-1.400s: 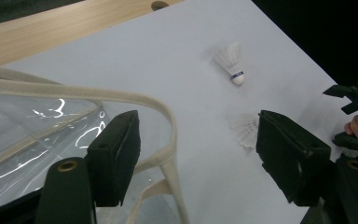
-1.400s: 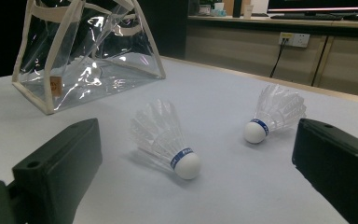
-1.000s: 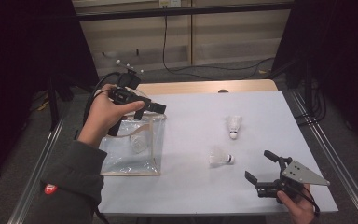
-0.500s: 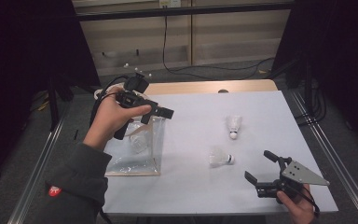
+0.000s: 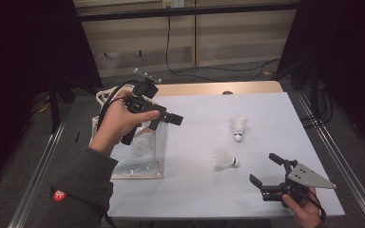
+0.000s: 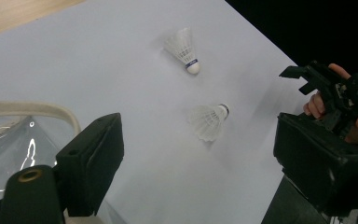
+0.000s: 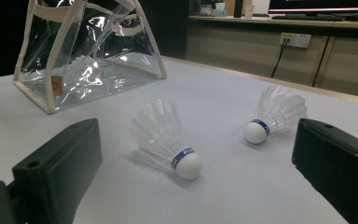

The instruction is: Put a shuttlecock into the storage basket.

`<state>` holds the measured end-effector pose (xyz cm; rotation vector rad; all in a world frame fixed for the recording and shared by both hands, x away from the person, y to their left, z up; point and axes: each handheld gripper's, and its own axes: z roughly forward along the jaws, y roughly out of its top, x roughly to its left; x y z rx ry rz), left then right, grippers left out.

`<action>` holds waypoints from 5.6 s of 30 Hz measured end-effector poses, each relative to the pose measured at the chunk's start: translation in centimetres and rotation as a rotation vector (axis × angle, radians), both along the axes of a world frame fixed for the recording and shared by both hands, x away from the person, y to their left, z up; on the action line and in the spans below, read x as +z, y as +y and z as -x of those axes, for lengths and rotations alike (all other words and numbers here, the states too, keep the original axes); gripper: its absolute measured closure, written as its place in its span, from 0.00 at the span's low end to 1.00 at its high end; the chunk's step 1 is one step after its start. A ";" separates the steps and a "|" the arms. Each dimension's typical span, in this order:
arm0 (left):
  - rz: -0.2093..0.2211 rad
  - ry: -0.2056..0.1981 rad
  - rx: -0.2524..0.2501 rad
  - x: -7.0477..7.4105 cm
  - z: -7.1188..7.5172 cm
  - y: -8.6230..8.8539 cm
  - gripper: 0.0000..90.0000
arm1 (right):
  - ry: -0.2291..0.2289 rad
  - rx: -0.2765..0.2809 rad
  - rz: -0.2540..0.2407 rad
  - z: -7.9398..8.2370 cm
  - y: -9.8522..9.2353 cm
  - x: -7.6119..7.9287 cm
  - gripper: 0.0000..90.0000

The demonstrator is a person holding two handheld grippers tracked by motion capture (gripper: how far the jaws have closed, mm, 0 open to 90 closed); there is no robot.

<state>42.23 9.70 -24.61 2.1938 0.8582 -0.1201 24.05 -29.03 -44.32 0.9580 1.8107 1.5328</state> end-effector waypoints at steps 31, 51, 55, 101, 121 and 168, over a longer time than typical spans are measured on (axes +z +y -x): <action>-0.010 0.007 -0.086 -2.3 1.6 -3.2 0.15 | -0.004 0.005 0.002 0.0 0.0 0.0 0.02; -0.023 0.014 -0.108 -4.1 2.0 -4.6 0.14 | -0.006 0.006 0.004 0.0 0.1 0.0 0.02; -0.028 0.016 -0.112 -4.3 2.1 -4.9 0.13 | -0.007 0.008 0.006 0.0 0.0 0.0 0.02; -0.062 0.037 -0.136 -8.8 2.2 -7.1 0.14 | -0.004 0.009 0.007 0.0 0.1 0.0 0.02; -0.064 0.038 -0.143 -10.3 2.4 -8.1 0.15 | -0.007 0.012 0.011 0.0 0.1 0.1 0.02; -0.035 0.053 -0.146 -12.9 2.6 -9.3 0.18 | -0.003 0.012 0.011 0.0 0.1 0.0 0.02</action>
